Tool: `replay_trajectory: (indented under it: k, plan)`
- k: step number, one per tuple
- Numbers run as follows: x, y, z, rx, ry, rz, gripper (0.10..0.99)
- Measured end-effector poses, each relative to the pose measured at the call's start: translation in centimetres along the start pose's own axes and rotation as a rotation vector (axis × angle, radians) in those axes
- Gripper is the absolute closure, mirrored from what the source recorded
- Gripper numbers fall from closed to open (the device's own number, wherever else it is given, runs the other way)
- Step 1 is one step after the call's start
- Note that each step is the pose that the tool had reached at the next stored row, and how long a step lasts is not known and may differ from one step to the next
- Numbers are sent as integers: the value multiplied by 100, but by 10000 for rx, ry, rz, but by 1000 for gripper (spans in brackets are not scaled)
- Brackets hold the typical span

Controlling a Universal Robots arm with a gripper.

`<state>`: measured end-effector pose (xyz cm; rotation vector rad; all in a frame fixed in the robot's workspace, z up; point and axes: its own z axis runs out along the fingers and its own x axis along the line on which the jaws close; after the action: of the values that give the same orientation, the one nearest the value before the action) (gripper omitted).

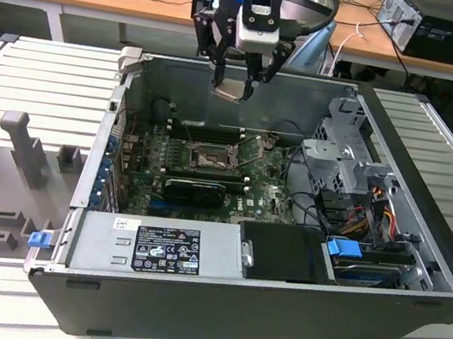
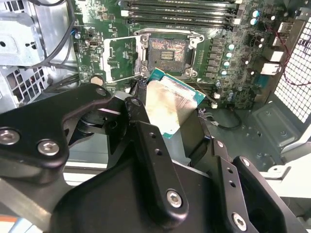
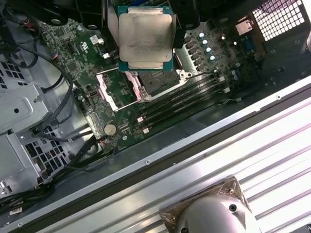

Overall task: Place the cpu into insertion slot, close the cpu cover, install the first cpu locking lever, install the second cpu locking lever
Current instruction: 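Place the cpu into insertion slot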

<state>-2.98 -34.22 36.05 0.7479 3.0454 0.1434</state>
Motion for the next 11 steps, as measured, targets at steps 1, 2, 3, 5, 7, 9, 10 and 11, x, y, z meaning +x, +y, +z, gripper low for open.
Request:
replay_trajectory:
  k: [1,2,3,5,7,9,10,11]
  plan:
    - [0,0,0,-1,-5,50,561]
    - [0,0,0,-1,-9,100,561]
    - [0,0,1,-4,-18,199,561]
    - [0,0,1,-5,-27,296,561]
    - [0,0,1,-7,-36,398,561]
    - [0,0,2,-10,-47,522,561]
    - [0,0,2,-11,-51,564,561]
    - [0,0,2,-11,-54,603,561]
